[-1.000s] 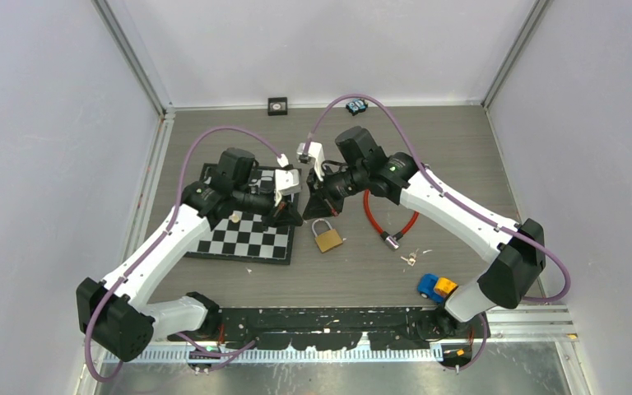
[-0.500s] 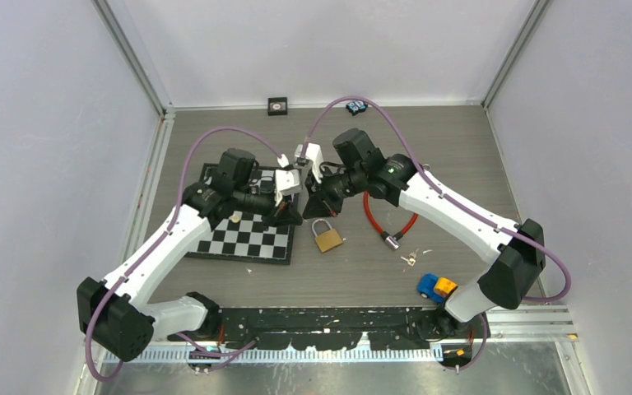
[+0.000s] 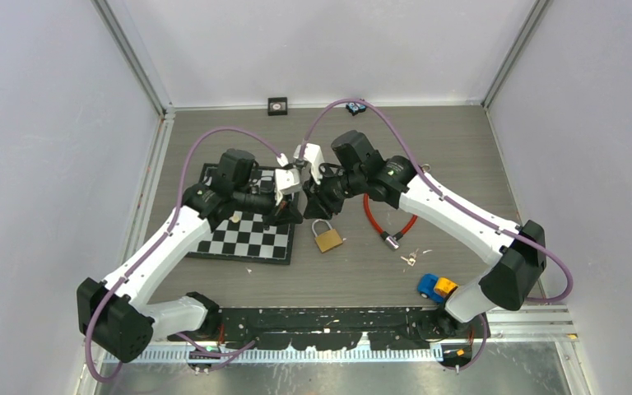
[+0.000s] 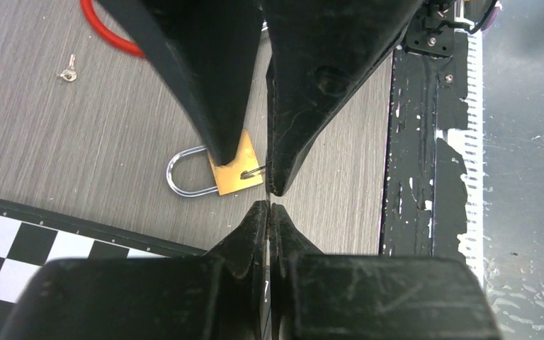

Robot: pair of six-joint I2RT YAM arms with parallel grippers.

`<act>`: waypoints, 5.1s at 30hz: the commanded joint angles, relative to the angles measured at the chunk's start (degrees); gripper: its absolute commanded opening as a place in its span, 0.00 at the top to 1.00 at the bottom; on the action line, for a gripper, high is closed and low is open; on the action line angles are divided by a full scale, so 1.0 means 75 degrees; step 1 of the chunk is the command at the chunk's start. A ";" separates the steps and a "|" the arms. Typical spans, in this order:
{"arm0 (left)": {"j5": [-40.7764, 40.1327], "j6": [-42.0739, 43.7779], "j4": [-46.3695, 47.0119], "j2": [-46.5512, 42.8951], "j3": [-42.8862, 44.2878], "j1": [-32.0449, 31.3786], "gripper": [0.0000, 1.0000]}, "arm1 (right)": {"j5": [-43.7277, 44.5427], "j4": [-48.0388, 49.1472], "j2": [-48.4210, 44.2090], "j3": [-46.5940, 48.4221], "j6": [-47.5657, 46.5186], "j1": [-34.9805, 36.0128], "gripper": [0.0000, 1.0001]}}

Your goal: Unlock with the key

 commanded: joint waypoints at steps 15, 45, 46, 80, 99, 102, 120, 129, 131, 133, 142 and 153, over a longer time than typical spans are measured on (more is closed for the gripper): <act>0.0808 0.0036 0.0086 -0.0250 -0.0081 -0.0034 1.00 | -0.0181 -0.0711 -0.0385 0.0638 -0.0630 -0.0039 0.52; 0.1408 -0.0132 0.0468 -0.0266 -0.0358 0.0072 1.00 | -0.1499 -0.0714 -0.0095 0.0611 -0.0683 -0.0003 0.70; 0.1428 -0.0139 0.0484 -0.0275 -0.0373 0.0078 1.00 | -0.1487 -0.0686 -0.0093 0.0577 -0.0683 0.0005 0.71; 0.1602 -0.0365 0.0846 -0.0467 -0.0569 0.0201 1.00 | -0.1317 -0.0322 -0.0102 0.0180 -0.0519 0.0009 0.99; 0.1617 -0.0415 0.0903 -0.0585 -0.0592 0.0271 1.00 | -0.0555 -0.0242 -0.0301 0.0176 -0.0440 0.0008 0.53; 0.1692 -0.0378 0.0895 -0.0579 -0.0632 0.0277 1.00 | -0.0669 -0.0369 -0.0315 0.0337 -0.0449 0.0011 0.51; -0.0403 0.1656 -0.3487 0.0715 0.2289 -0.0242 1.00 | -0.1449 -0.0351 -0.1216 0.0245 -0.0689 -0.0234 0.58; -0.0925 0.1608 -0.3999 0.0752 0.2871 -0.0616 1.00 | -0.1713 0.0773 -0.1118 -0.0165 0.0032 -0.0402 0.58; -0.0805 0.1505 -0.3920 0.0676 0.2865 -0.0620 1.00 | -0.1856 0.1031 -0.1084 -0.0262 0.0207 -0.0403 0.58; -0.0610 0.1387 -0.3822 0.0639 0.2837 -0.0619 1.00 | -0.2002 0.1287 -0.1055 -0.0398 0.0433 -0.0403 0.58; -0.0204 0.1139 -0.3490 0.0590 0.2584 -0.0616 1.00 | -0.2275 0.2297 -0.0972 -0.1081 0.0992 -0.0403 0.58; -0.0156 0.1040 -0.3357 0.0524 0.2450 -0.0619 1.00 | -0.2299 0.2610 -0.0821 -0.1236 0.1184 -0.0402 0.63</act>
